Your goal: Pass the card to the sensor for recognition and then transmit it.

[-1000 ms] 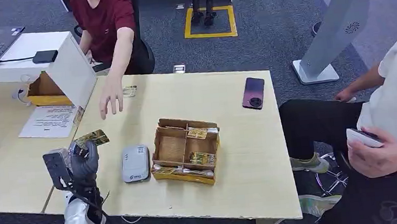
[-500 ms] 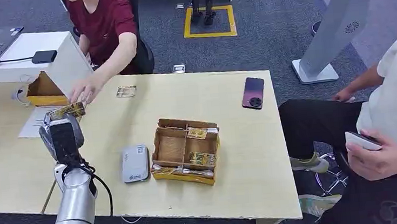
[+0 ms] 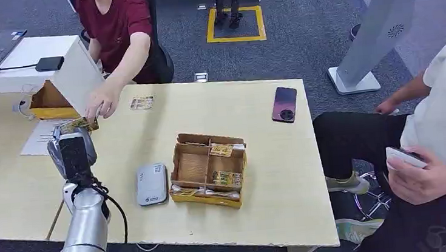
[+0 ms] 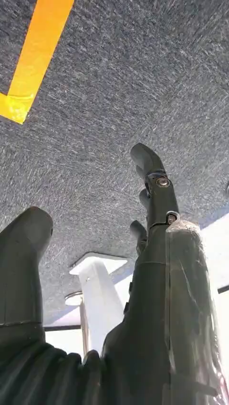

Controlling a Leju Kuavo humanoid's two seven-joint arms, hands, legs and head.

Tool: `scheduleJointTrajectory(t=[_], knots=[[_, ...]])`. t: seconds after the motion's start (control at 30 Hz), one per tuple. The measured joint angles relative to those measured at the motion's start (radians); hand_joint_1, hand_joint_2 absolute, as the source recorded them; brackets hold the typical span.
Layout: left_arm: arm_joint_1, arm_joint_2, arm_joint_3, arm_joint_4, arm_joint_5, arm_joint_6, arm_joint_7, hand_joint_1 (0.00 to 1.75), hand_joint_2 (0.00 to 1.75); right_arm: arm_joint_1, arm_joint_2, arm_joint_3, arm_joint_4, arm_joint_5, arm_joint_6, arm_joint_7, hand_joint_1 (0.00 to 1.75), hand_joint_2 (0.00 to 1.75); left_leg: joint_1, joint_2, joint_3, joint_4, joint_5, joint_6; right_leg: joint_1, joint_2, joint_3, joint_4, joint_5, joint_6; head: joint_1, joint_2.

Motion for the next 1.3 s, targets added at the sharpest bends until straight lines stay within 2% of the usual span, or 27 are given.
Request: scheduleJointTrajectory(t=[0.37,0.4,0.53,0.67,0.83,1.3], knots=[[-0.004,-0.001,0.0,0.023,-0.016,0.002,-0.005,1.75,1.75,0.0,0.0,0.0,0.0,0.0,0.0,0.003,0.0,1.75,0.0,0.0,0.0,0.0,0.0,0.0,0.0,0.0,0.0,0.0,0.0,0.0,0.0,0.0],[-0.003,-0.001,0.0,0.024,-0.023,0.002,-0.011,0.0,1.75,0.0,0.0,0.0,0.0,0.0,0.0,0.003,0.0,1.75,0.0,0.0,0.0,0.0,0.0,0.0,0.0,0.0,0.0,0.0,0.0,0.0,0.0,0.0],[-0.002,0.001,-0.005,0.025,-0.028,0.002,-0.038,0.0,1.75,0.0,0.0,0.0,0.0,0.0,0.003,0.002,0.0,1.75,0.0,0.0,0.0,0.0,0.0,0.0,0.0,0.0,0.0,0.0,0.0,0.0,0.0,0.0],[-0.001,0.0,-0.005,0.025,-0.006,-0.023,-0.04,0.0,1.75,0.0,0.0,0.0,0.0,0.0,0.002,0.004,0.0,1.75,0.0,0.0,0.0,0.0,0.0,0.0,0.0,0.0,0.0,0.0,0.0,0.0,0.0,0.0],[0.005,0.001,-0.013,0.025,0.001,-0.076,-0.03,0.0,1.75,0.0,0.0,0.0,0.0,0.0,0.002,0.004,0.0,1.75,0.0,0.0,0.0,0.0,0.0,0.0,0.0,0.0,0.0,0.0,0.0,0.0,0.0,0.0],[0.032,0.007,-0.014,-0.029,0.046,-0.128,0.0,0.0,1.75,0.001,0.0,-0.001,0.0,-0.002,-0.003,0.009,0.0,1.75,0.0,0.0,0.0,0.0,0.0,0.0,0.0,0.0,0.0,0.0,0.0,0.0,0.0,0.0]])
